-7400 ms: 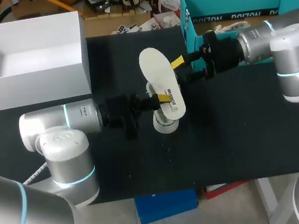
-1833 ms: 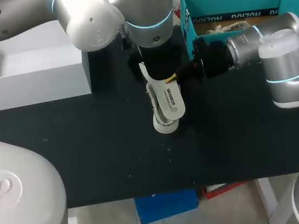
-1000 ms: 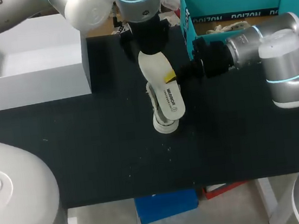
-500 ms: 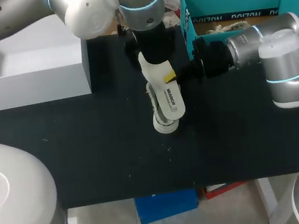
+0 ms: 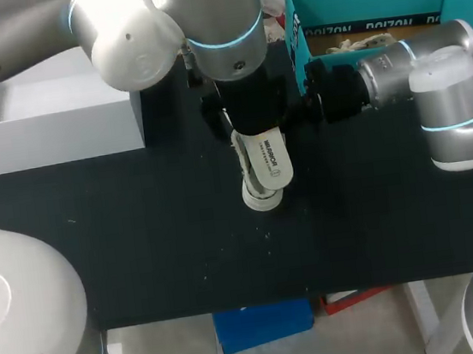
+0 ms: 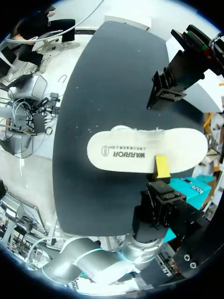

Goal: Take the shoe out of the shoebox, open the shoe tongue, remove and reinsert the insole, then place the shoe into the shoebox

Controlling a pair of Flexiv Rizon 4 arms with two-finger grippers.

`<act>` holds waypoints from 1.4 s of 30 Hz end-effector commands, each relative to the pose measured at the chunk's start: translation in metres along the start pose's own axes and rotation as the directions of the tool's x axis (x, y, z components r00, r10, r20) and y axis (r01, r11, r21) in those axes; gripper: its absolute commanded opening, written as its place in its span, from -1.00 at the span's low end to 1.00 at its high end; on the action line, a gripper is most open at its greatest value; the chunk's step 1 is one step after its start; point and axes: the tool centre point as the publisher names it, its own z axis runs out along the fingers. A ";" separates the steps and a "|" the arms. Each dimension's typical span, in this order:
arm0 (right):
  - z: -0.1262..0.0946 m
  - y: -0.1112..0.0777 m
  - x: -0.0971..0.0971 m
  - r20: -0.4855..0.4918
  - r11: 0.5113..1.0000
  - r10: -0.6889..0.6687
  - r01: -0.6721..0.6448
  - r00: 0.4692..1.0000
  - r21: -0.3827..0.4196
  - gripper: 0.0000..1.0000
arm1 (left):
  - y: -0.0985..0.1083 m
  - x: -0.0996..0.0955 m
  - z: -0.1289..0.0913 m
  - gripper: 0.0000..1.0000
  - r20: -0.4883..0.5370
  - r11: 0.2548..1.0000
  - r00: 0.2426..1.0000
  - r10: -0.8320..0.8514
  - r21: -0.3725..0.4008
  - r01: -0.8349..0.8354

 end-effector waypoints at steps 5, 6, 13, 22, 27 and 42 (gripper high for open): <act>0.001 0.000 0.000 0.003 1.000 0.001 -0.001 1.000 0.000 -1.00 | -0.006 0.019 0.009 1.00 0.186 0.998 0.982 0.029 0.052 -0.040; 0.001 0.000 0.000 0.003 1.000 0.001 -0.001 1.000 0.000 -1.00 | -0.006 0.020 0.008 1.00 0.225 0.997 0.974 0.039 0.062 -0.054; 0.001 0.000 0.000 0.003 1.000 0.001 -0.001 1.000 0.000 -1.00 | 0.002 0.046 -0.008 1.00 0.442 0.994 0.894 0.072 0.039 -0.099; 0.001 0.000 0.000 0.003 1.000 0.001 -0.001 1.000 0.000 -1.00 | 0.004 0.069 -0.002 1.00 0.673 0.976 0.739 0.030 0.141 -0.168; 0.001 0.000 0.000 0.003 1.000 0.001 -0.001 1.000 0.000 -1.00 | 0.004 0.069 -0.002 1.00 0.673 0.976 0.739 0.030 0.141 -0.168; 0.001 0.000 0.000 0.003 1.000 0.001 -0.001 1.000 0.000 -1.00 | 0.003 0.069 -0.001 1.00 0.694 0.975 0.720 0.000 0.160 -0.154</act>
